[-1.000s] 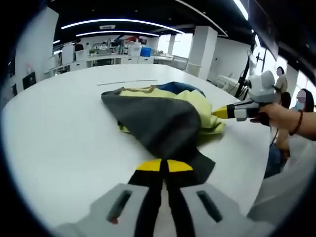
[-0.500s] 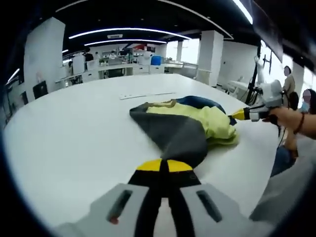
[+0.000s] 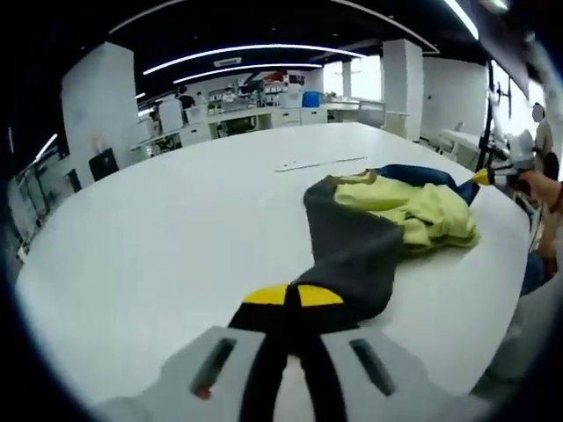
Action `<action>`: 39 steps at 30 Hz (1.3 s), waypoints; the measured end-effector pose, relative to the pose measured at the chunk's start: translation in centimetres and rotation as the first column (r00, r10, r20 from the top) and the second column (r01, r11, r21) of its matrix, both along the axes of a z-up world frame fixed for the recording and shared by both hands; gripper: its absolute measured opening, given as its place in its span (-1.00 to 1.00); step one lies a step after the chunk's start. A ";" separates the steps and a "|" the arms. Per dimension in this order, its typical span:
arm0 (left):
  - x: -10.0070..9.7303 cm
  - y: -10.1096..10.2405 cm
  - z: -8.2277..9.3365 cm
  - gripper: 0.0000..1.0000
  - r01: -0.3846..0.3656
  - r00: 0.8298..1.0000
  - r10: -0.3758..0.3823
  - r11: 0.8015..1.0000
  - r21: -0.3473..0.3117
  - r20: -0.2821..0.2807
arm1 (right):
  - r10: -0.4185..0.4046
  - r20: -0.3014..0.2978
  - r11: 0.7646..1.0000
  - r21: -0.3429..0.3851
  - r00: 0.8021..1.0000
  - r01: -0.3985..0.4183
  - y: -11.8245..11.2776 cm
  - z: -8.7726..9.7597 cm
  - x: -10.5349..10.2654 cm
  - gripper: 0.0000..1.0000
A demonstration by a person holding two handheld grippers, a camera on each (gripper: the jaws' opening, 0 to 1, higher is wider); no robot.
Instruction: Fold the garment on the visible template until the final outline fits inside the template.
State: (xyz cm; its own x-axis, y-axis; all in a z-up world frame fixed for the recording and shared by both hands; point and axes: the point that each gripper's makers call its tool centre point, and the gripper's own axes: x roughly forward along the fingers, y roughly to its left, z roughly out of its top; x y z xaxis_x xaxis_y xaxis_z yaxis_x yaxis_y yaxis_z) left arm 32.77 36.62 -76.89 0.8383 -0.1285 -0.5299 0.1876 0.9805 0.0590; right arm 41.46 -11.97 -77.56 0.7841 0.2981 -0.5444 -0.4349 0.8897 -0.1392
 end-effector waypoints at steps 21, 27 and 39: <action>2.5 8.7 -2.7 -1.00 -0.114 0.989 0.123 0.987 0.113 -0.078 | -0.124 -0.103 0.992 -0.052 0.987 0.119 -7.2 -1.9 1.6 -1.00; 3.0 9.7 -3.3 -1.00 -0.125 0.985 0.138 0.983 0.135 -0.098 | -0.167 -0.142 0.984 -0.086 0.976 0.156 -9.1 -2.8 1.4 -1.00; 3.6 11.3 -3.3 -1.00 -0.156 0.979 0.175 0.974 0.166 -0.108 | -0.232 -0.180 0.969 -0.128 0.956 0.211 -12.9 -4.2 0.7 -1.00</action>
